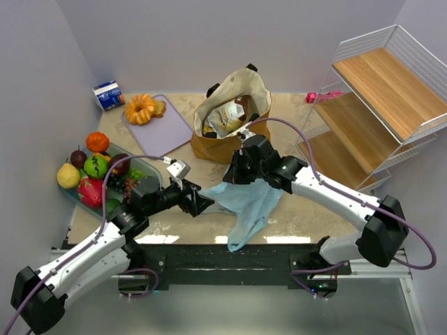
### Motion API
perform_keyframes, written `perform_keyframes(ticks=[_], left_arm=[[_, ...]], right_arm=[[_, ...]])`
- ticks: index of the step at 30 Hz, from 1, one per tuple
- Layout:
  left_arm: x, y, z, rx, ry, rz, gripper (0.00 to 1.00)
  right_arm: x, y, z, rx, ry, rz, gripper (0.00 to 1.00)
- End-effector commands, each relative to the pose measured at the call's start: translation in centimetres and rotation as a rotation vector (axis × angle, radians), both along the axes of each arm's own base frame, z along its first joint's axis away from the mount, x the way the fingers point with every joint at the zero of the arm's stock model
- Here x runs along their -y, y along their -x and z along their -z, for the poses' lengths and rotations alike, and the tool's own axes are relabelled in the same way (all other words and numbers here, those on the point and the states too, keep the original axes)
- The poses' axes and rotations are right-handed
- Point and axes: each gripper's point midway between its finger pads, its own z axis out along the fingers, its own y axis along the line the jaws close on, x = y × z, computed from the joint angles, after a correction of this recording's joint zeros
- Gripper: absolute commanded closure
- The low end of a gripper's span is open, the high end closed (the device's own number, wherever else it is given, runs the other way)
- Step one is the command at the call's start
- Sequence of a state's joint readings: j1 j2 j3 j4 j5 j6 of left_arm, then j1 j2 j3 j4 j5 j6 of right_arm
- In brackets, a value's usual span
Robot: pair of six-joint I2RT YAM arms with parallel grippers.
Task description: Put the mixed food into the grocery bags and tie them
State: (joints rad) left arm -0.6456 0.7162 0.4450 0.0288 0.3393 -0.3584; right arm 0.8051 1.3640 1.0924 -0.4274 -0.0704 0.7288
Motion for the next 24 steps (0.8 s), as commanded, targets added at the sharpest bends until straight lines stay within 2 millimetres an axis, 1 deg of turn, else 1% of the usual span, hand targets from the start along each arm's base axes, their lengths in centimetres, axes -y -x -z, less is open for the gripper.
perform_keyframes(ticks=[1,2,3,6,9,11,13,14,15,16,18,21,24], left_arm=[[0.0,0.1,0.1,-0.014,0.069,-0.06,0.14],[-0.2,-0.1,0.3,-0.016,0.058,-0.082,0.14],[-0.7,-0.6,0.2,-0.004,0.054,-0.121,0.14],[-1.8,-1.5,-0.2,0.021,0.031,-0.197,0.14],[-2.5,-2.0,-0.8,0.053,0.027,-0.242,0.14],[-2.9,-2.3,-0.6,0.052,0.016,-0.268,0.13],[-2.6,-2.1,-0.3,0.042,0.012,-0.252,0.14],[-2.0,-1.6,0.0,0.033,0.015,-0.21,0.14],[-1.7,-1.5,0.5,0.016,0.008,-0.191,0.15],[-1.3,-1.3,0.6,0.012,0.014,-0.173,0.17],[-0.7,-0.9,1.3,-0.013,0.002,-0.132,0.19],[0.1,-0.5,1.0,-0.01,0.013,-0.078,0.28],[0.3,-0.4,0.7,0.007,0.025,-0.062,0.58]], right_arm=[[-4.3,-0.7,-4.1,0.029,-0.207,-0.07,1.0],[-4.5,-0.5,-4.2,0.019,-0.215,-0.085,1.0],[-4.7,-0.5,-3.9,0.012,-0.215,-0.089,1.0],[-5.1,-0.4,-4.1,0.008,-0.231,-0.102,1.0],[-5.0,-0.4,-4.7,0.017,-0.243,-0.1,1.0],[-4.6,-0.7,-5.0,0.022,-0.248,-0.093,1.0],[-4.1,-0.6,-5.5,0.018,-0.267,-0.097,1.0],[-3.6,-1.0,-5.8,0.024,-0.276,-0.084,1.0],[-3.3,-1.1,-5.6,0.019,-0.275,-0.079,1.0],[-3.0,-1.1,-6.0,0.023,-0.286,-0.081,1.0],[-2.4,-1.4,-5.8,0.018,-0.288,-0.071,1.0],[-1.7,-1.5,-5.7,0.016,-0.293,-0.066,1.0],[-1.6,-1.2,-5.9,0.018,-0.29,-0.087,1.0]])
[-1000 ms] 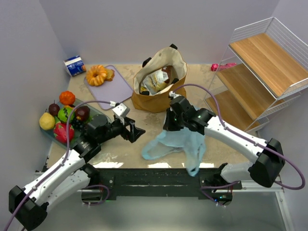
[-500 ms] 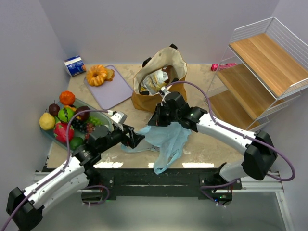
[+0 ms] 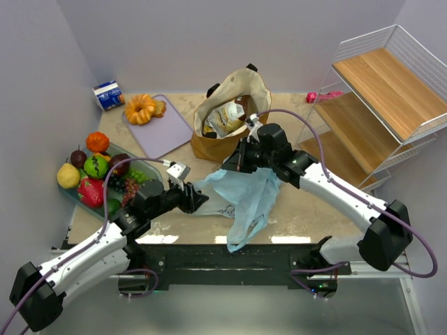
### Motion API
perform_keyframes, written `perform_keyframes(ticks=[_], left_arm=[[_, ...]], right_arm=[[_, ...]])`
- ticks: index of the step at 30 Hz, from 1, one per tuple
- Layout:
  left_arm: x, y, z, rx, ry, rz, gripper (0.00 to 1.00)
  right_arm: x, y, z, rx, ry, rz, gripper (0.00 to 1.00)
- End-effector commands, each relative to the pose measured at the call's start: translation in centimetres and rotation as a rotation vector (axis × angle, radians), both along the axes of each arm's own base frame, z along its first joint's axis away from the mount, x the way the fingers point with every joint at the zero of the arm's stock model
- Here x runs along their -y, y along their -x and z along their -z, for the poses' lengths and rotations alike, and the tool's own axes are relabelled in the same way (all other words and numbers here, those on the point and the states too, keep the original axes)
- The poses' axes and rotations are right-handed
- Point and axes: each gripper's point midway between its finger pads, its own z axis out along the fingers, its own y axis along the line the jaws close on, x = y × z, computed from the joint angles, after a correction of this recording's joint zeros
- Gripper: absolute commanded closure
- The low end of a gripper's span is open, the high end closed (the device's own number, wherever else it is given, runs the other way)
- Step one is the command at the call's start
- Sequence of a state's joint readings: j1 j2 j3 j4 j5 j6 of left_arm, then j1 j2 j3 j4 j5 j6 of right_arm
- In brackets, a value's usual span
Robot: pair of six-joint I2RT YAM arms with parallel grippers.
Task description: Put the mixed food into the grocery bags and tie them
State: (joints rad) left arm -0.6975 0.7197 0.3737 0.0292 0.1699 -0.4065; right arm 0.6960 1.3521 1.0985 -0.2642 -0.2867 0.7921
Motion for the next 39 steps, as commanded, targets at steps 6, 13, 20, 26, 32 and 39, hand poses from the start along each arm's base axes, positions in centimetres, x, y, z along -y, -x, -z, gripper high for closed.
perform_keyframes(ticks=[6,13,20,26,32,39], left_arm=[[1.8,-0.6,-4.5,0.015,0.109,0.018,1.0],[3.0,-1.1,-6.2,-0.148,0.082,0.012,1.0],[3.9,-1.0,-7.9,-0.192,0.115,0.033,1.0],[3.5,-0.5,-9.2,-0.177,0.146,0.029,1.0],[2.9,0.1,-9.6,-0.177,0.152,0.026,1.0],[2.2,0.4,-12.2,-0.136,0.169,0.009,1.0]], right_arm=[[2.4,1.2,-3.1,0.185,0.074,-0.063,0.45],[2.1,6.3,-7.1,0.493,0.114,-0.18,0.24],[-2.6,11.7,-4.8,0.573,0.179,-0.318,0.51],[-0.4,8.0,-0.8,0.542,0.435,0.057,0.56],[4.2,5.0,2.1,0.517,0.545,0.426,0.55],[12.9,3.5,6.2,0.549,0.912,0.754,0.34]])
